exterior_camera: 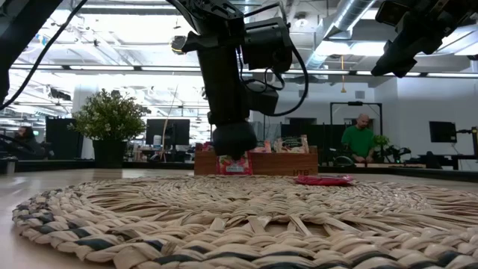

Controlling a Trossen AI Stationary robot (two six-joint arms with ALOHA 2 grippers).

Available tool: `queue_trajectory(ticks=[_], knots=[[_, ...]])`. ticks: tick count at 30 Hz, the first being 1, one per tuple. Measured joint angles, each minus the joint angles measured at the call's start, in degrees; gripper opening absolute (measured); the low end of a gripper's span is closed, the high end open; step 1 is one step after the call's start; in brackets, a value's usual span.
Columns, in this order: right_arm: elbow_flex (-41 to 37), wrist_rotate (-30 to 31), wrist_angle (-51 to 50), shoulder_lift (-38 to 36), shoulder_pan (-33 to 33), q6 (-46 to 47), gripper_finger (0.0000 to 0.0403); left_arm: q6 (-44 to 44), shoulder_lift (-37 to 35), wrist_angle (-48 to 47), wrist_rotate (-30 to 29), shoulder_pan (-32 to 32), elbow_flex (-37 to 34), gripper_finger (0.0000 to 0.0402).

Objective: Pick & Place Tea
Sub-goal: Put the red tea bag into the wooden organizer

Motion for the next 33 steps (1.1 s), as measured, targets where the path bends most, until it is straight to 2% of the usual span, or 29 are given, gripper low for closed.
queue_trajectory(ticks=[9,17,25,30,33], knots=[[0.0,0.0,0.0,0.0,0.0,0.0,0.0113,-3.3,-0.1,0.1,-0.3,0.0,0.0,0.0009],[0.0,0.0,0.0,0.0,0.0,0.1,0.0113,-4.3,-0.6,-0.3,-2.6,-0.4,0.0,0.0001],[0.0,0.0,0.0,0.0,0.0,0.1,0.0113,-4.1,-8.3,-3.8,-4.0,-1.6,0.0,0.0000],[0.0,0.0,0.2,0.0,0.0,0.1,0.0113,-2.3,-11.1,-9.7,-10.3,-1.2,0.0,0.0000],[0.0,0.0,1.0,0.0,0.0,0.2,0.0113,-0.8,-10.8,-9.3,-10.7,0.0,-0.2,0.0000]])
